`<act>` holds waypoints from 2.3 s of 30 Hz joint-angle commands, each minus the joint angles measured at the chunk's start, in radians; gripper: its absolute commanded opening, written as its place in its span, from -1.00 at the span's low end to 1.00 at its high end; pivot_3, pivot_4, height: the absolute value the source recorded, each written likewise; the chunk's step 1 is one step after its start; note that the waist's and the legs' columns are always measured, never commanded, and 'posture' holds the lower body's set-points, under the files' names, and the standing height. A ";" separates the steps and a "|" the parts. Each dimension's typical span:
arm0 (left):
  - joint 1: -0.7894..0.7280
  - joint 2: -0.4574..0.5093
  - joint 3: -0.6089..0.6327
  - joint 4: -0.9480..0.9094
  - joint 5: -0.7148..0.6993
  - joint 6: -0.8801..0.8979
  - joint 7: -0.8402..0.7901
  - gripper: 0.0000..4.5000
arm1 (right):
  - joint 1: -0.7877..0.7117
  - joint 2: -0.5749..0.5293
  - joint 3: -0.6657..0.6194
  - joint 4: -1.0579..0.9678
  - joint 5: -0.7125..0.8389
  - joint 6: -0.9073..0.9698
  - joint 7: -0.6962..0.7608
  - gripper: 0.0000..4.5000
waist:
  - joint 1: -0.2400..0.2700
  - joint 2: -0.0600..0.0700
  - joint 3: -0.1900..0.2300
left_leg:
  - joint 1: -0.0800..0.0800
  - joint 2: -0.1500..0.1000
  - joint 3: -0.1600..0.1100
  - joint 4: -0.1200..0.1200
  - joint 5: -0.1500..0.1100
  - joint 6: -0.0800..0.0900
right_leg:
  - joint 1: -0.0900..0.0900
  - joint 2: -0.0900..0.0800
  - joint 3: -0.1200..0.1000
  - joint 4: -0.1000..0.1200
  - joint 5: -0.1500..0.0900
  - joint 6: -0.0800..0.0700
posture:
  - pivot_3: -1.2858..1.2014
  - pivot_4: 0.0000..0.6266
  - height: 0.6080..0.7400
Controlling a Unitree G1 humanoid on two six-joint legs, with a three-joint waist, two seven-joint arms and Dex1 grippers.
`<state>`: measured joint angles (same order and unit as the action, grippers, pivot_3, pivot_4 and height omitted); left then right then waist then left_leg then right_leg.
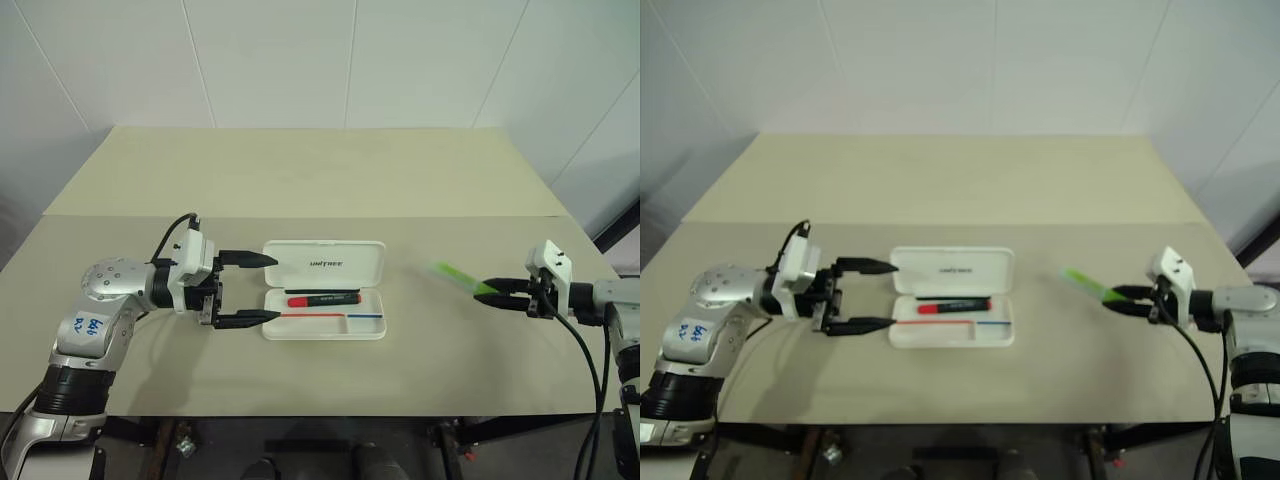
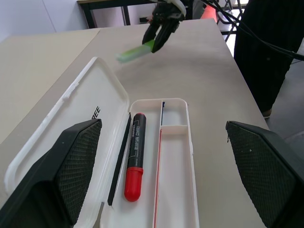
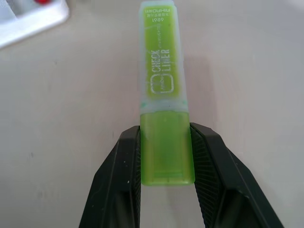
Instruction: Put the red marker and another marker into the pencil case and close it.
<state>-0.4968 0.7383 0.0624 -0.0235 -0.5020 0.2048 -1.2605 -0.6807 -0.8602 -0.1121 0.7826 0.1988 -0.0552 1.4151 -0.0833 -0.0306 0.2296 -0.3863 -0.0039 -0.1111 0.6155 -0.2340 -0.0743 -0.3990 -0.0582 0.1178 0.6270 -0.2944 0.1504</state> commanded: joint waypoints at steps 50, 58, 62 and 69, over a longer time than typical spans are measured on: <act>0.226 0.124 0.173 0.079 0.029 -0.147 0.014 1.00 | -0.036 0.366 0.502 -0.787 -0.066 0.387 -0.228 -0.52 | 0.003 0.000 0.000 | -0.007 0.000 -0.002 -0.002 0.000 0.000 | -0.010 -0.001 -0.002 0.001 -0.001 -0.001 | 0.03 -0.52 1.00; 0.223 0.126 0.167 0.075 0.029 -0.143 0.015 1.00 | -0.045 0.369 0.538 -0.755 -0.125 0.356 -0.223 -0.52 | 0.000 0.000 0.000 | -0.007 0.000 -0.002 -0.002 0.000 0.000 | -0.010 -0.001 -0.002 0.001 0.000 -0.001 | 0.03 -0.52 1.00; 0.222 0.126 0.165 0.078 0.030 -0.144 0.013 1.00 | -0.046 0.375 0.537 -0.762 -0.128 0.372 -0.228 -0.52 | 0.001 0.000 0.000 | -0.007 0.000 -0.002 -0.002 0.000 0.000 | -0.010 -0.001 -0.002 0.002 0.000 -0.001 | 0.03 -0.52 1.00; 0.214 0.121 0.159 0.081 0.032 -0.148 0.014 1.00 | -0.061 0.385 0.536 -0.799 -0.123 0.434 -0.231 -0.52 | 0.001 0.000 0.000 | -0.007 0.000 -0.002 -0.002 0.000 0.000 | -0.010 -0.001 -0.002 0.002 -0.001 -0.001 | 0.03 -0.52 1.00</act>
<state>-0.2704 0.8506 0.1982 0.0816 -0.4648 0.0714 -1.2458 -0.7272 -0.4823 0.4248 0.0231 0.0686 0.3698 1.1842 -0.0827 -0.0306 0.2295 -0.3935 -0.0034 -0.1129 0.6137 -0.2342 -0.0743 -0.4092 -0.0588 0.1155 0.6286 -0.2949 0.1490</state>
